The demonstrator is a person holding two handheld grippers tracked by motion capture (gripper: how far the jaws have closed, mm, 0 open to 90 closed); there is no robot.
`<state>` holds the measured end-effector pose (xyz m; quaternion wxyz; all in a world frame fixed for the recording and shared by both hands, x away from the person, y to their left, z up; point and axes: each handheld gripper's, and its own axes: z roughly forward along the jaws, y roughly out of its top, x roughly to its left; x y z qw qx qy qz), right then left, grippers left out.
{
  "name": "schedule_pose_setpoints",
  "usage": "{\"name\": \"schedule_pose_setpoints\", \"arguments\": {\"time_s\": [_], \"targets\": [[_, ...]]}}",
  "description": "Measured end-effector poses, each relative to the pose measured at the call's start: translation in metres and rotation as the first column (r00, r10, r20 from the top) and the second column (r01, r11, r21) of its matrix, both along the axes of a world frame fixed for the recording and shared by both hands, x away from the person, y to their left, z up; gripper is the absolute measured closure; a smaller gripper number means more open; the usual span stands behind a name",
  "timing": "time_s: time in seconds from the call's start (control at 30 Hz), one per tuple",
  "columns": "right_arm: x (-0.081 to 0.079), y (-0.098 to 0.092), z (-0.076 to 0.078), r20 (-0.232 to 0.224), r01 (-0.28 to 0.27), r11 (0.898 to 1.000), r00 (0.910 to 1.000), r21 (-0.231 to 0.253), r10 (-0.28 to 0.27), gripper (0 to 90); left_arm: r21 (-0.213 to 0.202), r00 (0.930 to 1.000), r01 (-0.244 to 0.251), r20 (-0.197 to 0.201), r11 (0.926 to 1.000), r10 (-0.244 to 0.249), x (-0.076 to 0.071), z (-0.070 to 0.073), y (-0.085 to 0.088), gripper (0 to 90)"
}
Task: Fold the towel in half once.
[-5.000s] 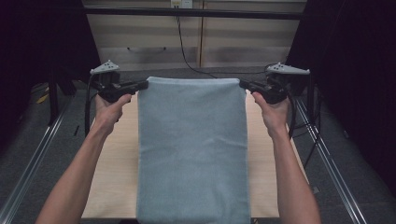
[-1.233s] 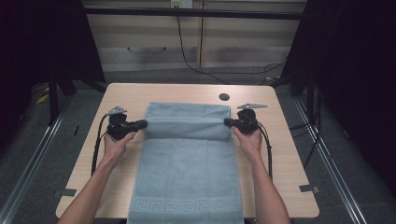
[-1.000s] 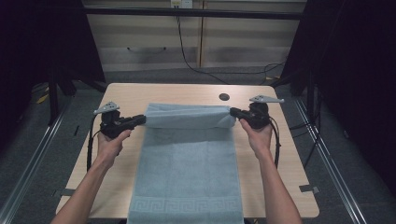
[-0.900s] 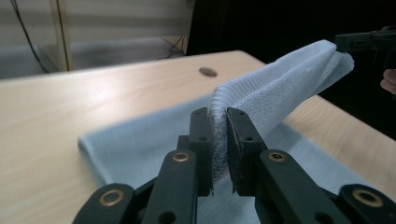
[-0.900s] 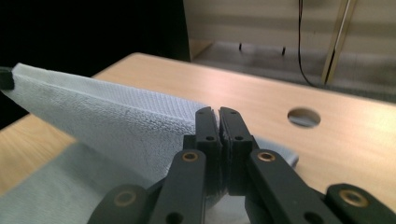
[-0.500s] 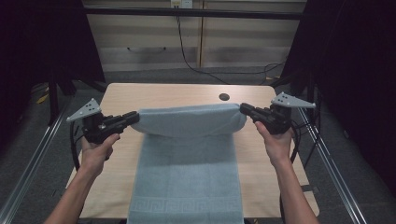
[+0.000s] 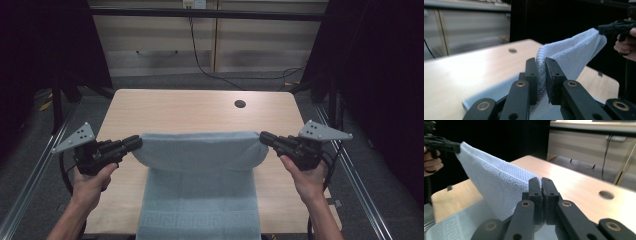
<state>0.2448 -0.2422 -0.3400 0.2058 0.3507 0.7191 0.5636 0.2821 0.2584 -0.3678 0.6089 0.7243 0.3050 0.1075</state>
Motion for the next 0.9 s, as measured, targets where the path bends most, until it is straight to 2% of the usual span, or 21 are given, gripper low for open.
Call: {"name": "schedule_pose_setpoints", "arguments": {"time_s": [0.13,0.33,0.4,0.5,0.57,0.63,0.7,0.77,0.8,0.87,0.9], "targets": [[-0.014,0.001,-0.027,-0.045,-0.021,1.000,0.9987,0.019,0.021,87.3,0.010,0.9980,0.021,-0.060,0.9997,-0.020,-0.006,-0.025,0.004,81.2],[-0.037,0.003,-0.063,-0.127,-0.054,0.998,0.9904,0.011,0.055,87.0,0.073,0.9903,0.062,-0.129,0.9954,-0.052,-0.026,-0.057,0.007,80.7],[-0.044,0.005,-0.076,-0.156,-0.072,0.997,0.9852,0.000,0.071,86.8,0.086,0.9861,0.075,-0.155,0.9935,-0.061,-0.035,-0.068,0.009,80.5],[-0.058,0.005,-0.094,-0.200,-0.089,0.996,0.9756,0.019,0.091,86.2,0.090,0.9773,0.100,-0.196,0.9909,-0.081,-0.049,-0.083,0.013,80.0],[-0.068,0.005,-0.104,-0.226,-0.107,0.994,0.9678,0.027,0.110,84.6,0.113,0.9717,0.132,-0.211,0.9848,-0.106,-0.059,-0.091,0.013,79.4],[-0.078,0.005,-0.112,-0.255,-0.113,0.993,0.9598,0.033,0.118,80.3,0.119,0.9634,0.162,-0.234,0.9796,-0.131,-0.068,-0.098,0.014,76.3],[-0.086,0.006,-0.119,-0.286,-0.137,0.990,0.9475,0.044,0.143,76.5,0.124,0.9567,0.194,-0.243,0.9731,-0.160,-0.075,-0.102,0.014,73.5],[-0.093,0.006,-0.122,-0.298,-0.141,0.989,0.9430,0.043,0.147,71.0,0.099,0.9515,0.218,-0.243,0.9709,-0.189,-0.078,-0.101,0.015,68.6],[-0.095,0.006,-0.122,-0.297,-0.145,0.988,0.9425,0.046,0.153,70.8,0.095,0.9535,0.213,-0.238,0.9723,-0.186,-0.079,-0.100,0.015,68.2],[-0.093,0.006,-0.121,-0.285,-0.137,0.989,0.9473,0.053,0.147,68.6,0.059,0.9529,0.219,-0.227,0.9739,-0.201,-0.077,-0.097,0.017,66.0],[-0.091,0.006,-0.120,-0.289,-0.134,0.989,0.9461,0.063,0.147,66.7,0.041,0.9530,0.218,-0.225,0.9752,-0.203,-0.075,-0.096,0.017,65.5]]}}
